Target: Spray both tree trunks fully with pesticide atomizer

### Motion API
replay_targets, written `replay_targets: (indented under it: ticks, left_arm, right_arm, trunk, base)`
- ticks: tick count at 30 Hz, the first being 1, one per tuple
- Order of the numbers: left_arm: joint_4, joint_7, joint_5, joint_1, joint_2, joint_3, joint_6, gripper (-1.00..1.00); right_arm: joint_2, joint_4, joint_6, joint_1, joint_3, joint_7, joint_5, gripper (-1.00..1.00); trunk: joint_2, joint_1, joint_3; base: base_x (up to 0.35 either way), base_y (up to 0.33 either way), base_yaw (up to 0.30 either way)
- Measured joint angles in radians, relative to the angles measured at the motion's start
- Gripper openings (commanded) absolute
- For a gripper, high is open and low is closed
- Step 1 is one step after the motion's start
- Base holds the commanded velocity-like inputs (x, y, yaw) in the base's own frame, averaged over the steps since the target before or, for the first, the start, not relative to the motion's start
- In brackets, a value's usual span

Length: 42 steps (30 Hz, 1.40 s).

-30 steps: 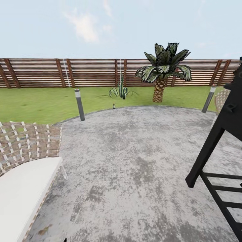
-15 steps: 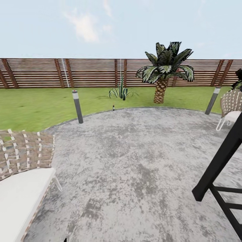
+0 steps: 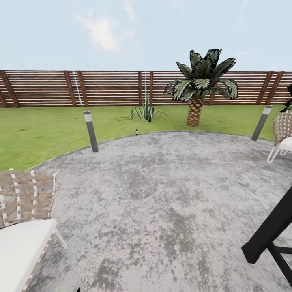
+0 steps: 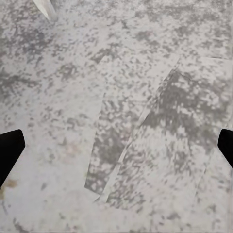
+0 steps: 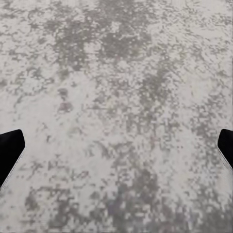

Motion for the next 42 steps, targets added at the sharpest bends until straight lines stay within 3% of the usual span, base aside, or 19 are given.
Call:
replay_targets:
  ticks: [42]
  left_arm:
    - [-0.001,0.000,0.000,0.000,0.000,0.000,-0.001,1.00]
  right_arm:
    - [0.000,-0.002,0.000,0.000,0.000,0.000,0.000,1.00]
  trunk:
    - [0.000,0.000,0.000]
  base:
    - [0.340,0.000,0.000]
